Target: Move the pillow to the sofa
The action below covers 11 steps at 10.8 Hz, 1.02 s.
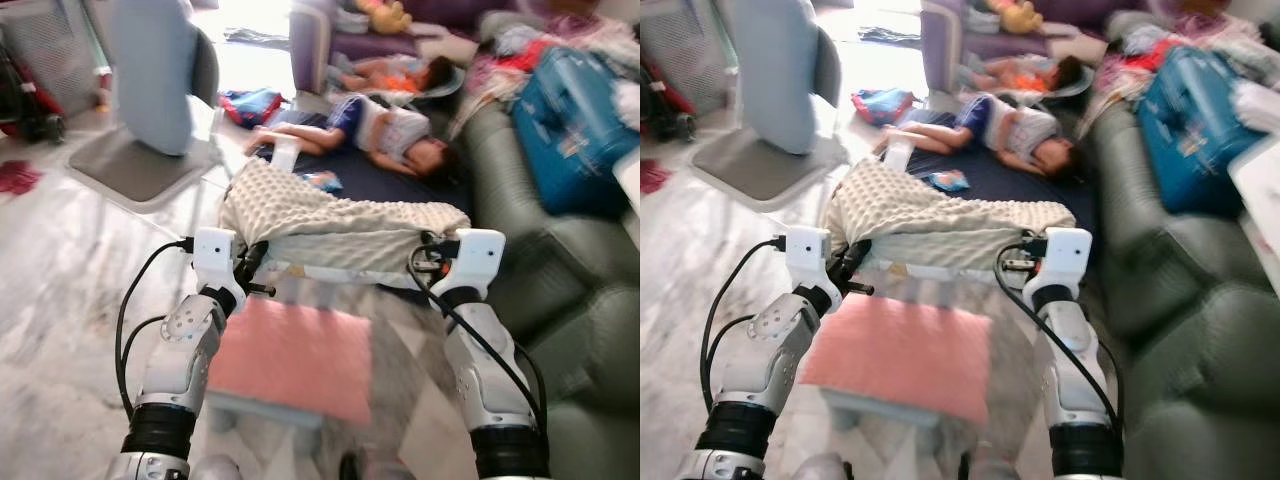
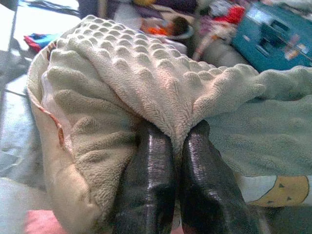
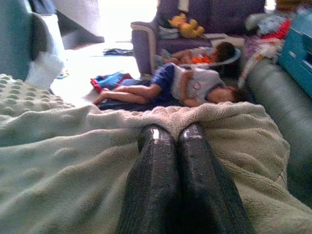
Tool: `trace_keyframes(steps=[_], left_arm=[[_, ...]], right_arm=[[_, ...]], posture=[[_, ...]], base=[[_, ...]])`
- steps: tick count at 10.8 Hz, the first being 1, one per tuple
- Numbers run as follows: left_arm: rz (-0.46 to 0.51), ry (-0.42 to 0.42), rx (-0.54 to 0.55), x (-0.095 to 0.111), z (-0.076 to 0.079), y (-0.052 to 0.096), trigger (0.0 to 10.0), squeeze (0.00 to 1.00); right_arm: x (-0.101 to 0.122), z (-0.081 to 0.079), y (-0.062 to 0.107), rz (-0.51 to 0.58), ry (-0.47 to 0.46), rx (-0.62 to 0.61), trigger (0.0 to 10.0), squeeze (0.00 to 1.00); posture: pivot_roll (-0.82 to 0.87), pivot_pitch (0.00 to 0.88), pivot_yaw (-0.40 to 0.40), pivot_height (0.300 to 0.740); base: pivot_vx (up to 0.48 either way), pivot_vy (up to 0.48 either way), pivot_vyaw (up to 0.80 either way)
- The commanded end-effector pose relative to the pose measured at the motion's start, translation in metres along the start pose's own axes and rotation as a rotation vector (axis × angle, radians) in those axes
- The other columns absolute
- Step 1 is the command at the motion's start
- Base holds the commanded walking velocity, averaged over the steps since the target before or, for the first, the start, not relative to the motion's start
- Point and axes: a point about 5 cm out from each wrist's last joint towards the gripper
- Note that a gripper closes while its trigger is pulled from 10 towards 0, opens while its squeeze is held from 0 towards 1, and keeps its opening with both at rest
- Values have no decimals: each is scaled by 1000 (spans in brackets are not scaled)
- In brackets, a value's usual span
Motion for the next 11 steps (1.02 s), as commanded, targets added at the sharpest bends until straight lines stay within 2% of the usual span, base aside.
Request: trace_keyframes(steps=[1,3,7,11], left_arm=[[21,-6,-34,6,6,-1,10000,0],[17,7,-33,8,7,-2,10000,0],[19,6,-42,11,7,-4,10000,0],[12,8,-46,10,9,-4,10000,0]], right_arm=[[1,2,0,-1,-5,-11,10000,0],[0,4,0,-7,-5,-18,10000,0],[-1,3,0,-12,-5,-16,10000,0],[-1,4,-1,-15,6,-15,10000,0]], posture=[[-53,50,-62,740],[-53,53,-60,740],[-54,53,-61,740],[-55,50,-62,740]], base=[[-326,0,-606],[-426,0,-606],[-462,0,0],[-447,61,-723]])
Point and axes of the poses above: a point about 5 cm out from each wrist's last joint towards the gripper, its own y axis pointing back from the gripper into the wrist, its own x axis along the axis of the wrist's last joint, z = x × y, and after that the axes turned 13 degrees about -y, right-handed
